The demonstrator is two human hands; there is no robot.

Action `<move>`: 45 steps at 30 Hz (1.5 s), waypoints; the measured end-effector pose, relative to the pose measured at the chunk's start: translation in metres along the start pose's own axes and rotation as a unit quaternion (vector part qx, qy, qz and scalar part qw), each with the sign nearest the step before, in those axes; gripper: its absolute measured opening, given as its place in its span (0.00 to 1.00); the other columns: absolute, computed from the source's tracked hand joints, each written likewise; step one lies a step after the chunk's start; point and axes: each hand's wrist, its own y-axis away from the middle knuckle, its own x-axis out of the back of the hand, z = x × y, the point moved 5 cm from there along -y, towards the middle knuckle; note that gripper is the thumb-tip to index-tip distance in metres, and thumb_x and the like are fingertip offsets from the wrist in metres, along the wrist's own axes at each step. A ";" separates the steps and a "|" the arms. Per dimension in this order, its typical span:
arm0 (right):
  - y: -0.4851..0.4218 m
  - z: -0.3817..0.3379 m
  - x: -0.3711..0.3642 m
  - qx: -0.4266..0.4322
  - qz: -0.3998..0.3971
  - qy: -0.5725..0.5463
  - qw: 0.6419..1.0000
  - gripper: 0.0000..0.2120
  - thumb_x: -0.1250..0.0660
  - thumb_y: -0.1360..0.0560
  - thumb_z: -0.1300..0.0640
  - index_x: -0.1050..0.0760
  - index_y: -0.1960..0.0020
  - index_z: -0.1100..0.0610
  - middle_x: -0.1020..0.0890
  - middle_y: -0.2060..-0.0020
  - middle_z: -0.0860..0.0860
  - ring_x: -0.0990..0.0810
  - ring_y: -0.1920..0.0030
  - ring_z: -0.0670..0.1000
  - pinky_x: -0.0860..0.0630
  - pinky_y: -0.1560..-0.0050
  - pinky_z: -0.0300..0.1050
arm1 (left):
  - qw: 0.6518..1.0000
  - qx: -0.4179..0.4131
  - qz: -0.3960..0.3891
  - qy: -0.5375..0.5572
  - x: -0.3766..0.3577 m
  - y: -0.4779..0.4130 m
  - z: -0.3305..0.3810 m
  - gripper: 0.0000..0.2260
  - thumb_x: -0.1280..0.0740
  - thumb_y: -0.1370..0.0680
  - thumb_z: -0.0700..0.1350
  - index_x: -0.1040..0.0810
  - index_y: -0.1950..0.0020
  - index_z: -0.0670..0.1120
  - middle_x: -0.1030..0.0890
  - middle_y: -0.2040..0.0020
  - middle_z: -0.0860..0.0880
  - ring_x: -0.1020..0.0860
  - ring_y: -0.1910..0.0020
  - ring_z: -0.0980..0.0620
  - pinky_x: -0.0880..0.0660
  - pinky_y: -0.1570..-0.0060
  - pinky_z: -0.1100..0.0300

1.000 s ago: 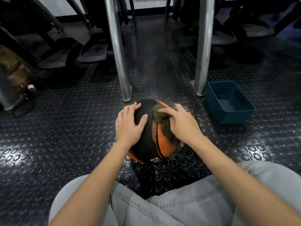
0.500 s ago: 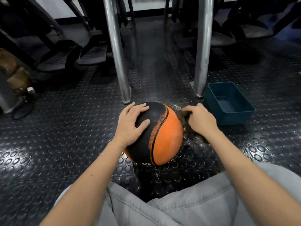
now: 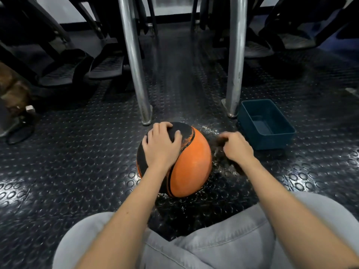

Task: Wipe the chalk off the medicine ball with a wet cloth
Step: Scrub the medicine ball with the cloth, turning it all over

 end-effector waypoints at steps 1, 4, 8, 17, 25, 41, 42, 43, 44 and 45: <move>-0.001 -0.008 0.009 0.034 0.043 -0.068 0.996 0.19 0.43 0.23 0.64 0.28 0.37 0.47 0.27 0.40 0.56 0.26 0.41 0.58 0.29 0.43 0.53 | 1.000 -0.008 -0.003 0.000 0.002 0.000 -0.004 0.13 0.41 0.21 0.53 0.28 0.38 0.52 0.28 0.39 0.53 0.31 0.37 0.51 0.41 0.32 0.49; 0.021 -0.046 0.035 0.216 0.126 -0.235 0.940 0.15 0.38 0.25 0.66 0.28 0.41 0.53 0.23 0.46 0.50 0.26 0.45 0.48 0.30 0.43 0.42 | 0.999 -0.036 -0.014 0.033 0.010 -0.001 -0.020 0.12 0.40 0.20 0.52 0.25 0.39 0.55 0.27 0.40 0.55 0.30 0.37 0.51 0.37 0.35 0.49; 0.029 -0.044 -0.005 0.232 0.044 -0.138 0.962 0.17 0.39 0.26 0.68 0.24 0.42 0.53 0.22 0.45 0.50 0.25 0.43 0.51 0.29 0.40 0.48 | 0.992 -0.063 -0.033 0.106 0.018 -0.006 -0.033 0.10 0.38 0.21 0.52 0.22 0.42 0.56 0.29 0.45 0.62 0.30 0.41 0.56 0.35 0.43 0.57; 0.046 -0.066 0.001 0.332 0.141 -0.128 0.924 0.17 0.40 0.25 0.66 0.22 0.41 0.51 0.25 0.54 0.48 0.26 0.53 0.50 0.36 0.49 0.44 | 0.983 -0.065 -0.054 0.161 0.021 -0.007 -0.044 0.11 0.40 0.26 0.56 0.23 0.46 0.61 0.28 0.48 0.68 0.30 0.44 0.64 0.38 0.49 0.71; 0.030 -0.049 0.018 0.237 0.201 -0.107 0.944 0.18 0.41 0.24 0.65 0.23 0.40 0.51 0.25 0.52 0.51 0.26 0.51 0.52 0.37 0.48 0.47 | 0.981 -0.058 -0.054 0.178 0.022 -0.006 -0.049 0.11 0.40 0.26 0.55 0.23 0.46 0.61 0.29 0.48 0.68 0.30 0.44 0.64 0.38 0.49 0.72; 0.030 -0.058 -0.028 0.254 0.125 0.023 0.959 0.20 0.44 0.23 0.64 0.25 0.37 0.48 0.24 0.48 0.53 0.25 0.50 0.54 0.37 0.48 0.50 | 0.981 -0.004 -0.037 0.191 0.033 -0.006 -0.065 0.09 0.39 0.26 0.50 0.23 0.48 0.57 0.25 0.45 0.58 0.28 0.45 0.63 0.34 0.40 0.65; 0.022 -0.045 -0.029 0.194 0.104 0.057 0.974 0.20 0.44 0.22 0.63 0.27 0.36 0.47 0.25 0.45 0.53 0.26 0.47 0.54 0.38 0.45 0.49 | 0.984 0.007 -0.040 0.171 0.033 -0.009 -0.058 0.09 0.40 0.27 0.51 0.23 0.49 0.57 0.25 0.46 0.58 0.28 0.45 0.59 0.33 0.39 0.58; 0.018 -0.036 -0.029 0.164 0.092 0.081 0.979 0.19 0.44 0.21 0.62 0.28 0.34 0.46 0.26 0.43 0.52 0.26 0.45 0.54 0.38 0.44 0.49 | 0.989 0.019 -0.042 0.140 0.032 -0.012 -0.049 0.07 0.40 0.25 0.50 0.24 0.50 0.55 0.26 0.48 0.57 0.28 0.47 0.56 0.33 0.37 0.53; 0.017 -0.033 -0.028 0.158 0.088 0.073 0.981 0.19 0.43 0.21 0.62 0.28 0.34 0.46 0.26 0.43 0.52 0.26 0.44 0.54 0.38 0.43 0.49 | 0.993 0.031 -0.040 0.109 0.030 -0.014 -0.041 0.06 0.40 0.23 0.50 0.24 0.51 0.53 0.27 0.49 0.56 0.28 0.49 0.55 0.34 0.37 0.49; 0.018 -0.036 -0.024 0.166 0.098 0.045 0.980 0.19 0.43 0.21 0.62 0.28 0.34 0.47 0.26 0.44 0.52 0.26 0.45 0.54 0.38 0.43 0.49 | 0.994 0.045 -0.033 0.088 0.027 -0.015 -0.033 0.06 0.40 0.21 0.50 0.25 0.51 0.51 0.28 0.50 0.55 0.28 0.51 0.54 0.34 0.36 0.47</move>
